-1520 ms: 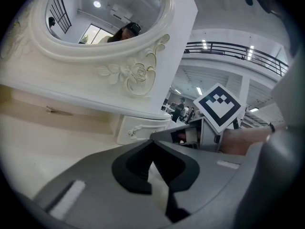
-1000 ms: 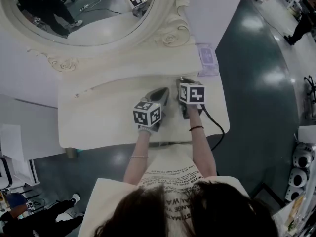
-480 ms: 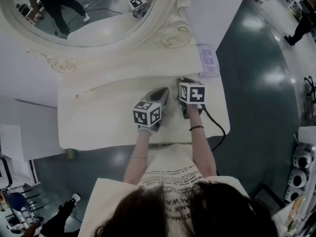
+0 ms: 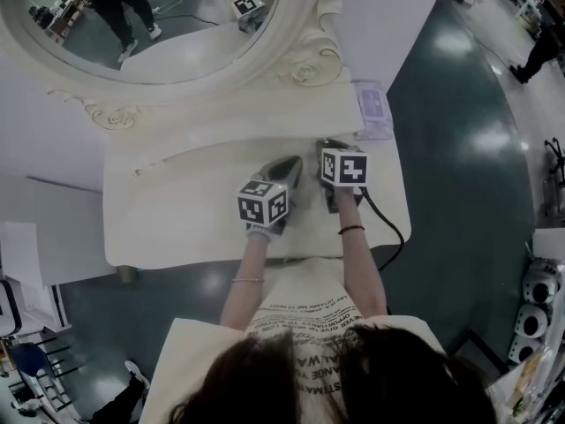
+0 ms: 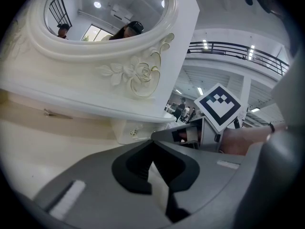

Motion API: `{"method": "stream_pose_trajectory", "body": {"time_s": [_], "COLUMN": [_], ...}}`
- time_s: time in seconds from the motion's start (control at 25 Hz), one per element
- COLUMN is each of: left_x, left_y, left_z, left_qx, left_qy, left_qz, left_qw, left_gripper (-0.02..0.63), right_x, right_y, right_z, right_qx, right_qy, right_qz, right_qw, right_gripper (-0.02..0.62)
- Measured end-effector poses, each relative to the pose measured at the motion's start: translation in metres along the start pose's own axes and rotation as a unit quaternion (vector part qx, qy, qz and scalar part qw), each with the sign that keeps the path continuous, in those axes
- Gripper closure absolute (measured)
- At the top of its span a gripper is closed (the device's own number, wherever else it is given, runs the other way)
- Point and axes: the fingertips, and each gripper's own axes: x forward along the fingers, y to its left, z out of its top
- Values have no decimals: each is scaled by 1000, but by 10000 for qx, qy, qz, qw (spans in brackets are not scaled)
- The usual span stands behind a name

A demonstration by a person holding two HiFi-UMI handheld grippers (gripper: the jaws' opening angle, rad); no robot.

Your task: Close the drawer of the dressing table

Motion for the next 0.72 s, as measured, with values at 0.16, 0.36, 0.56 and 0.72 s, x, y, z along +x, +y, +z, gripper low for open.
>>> {"method": "stream_pose_trajectory", "body": {"time_s": [0.16,0.36,0.56,0.72], "left_x": [2,1,1,-2], "left_y": [-1,-3,-5,-7], "left_z": [1,0,-2,-1], "left_qx": [-20,-29,-50,-90], "left_qy": [-7,-4,-4,-43], "left_qz": [1,-3,3,-16], "left_qw": [10000,10000,10000,9999], "left_gripper": [604,604,604,604], "right_x": [1,0,-2,-5], "right_y": [0,0,-1,0], "right_z": [0,0,0,1], "right_qx": [-27,-83,-103,-54], "right_qy": [12,-13,-106,-215], "right_qz": [19,41,-15,39], "right_qw": [10000,10000,9999,9997], "right_gripper": [494,492,489,486]}}
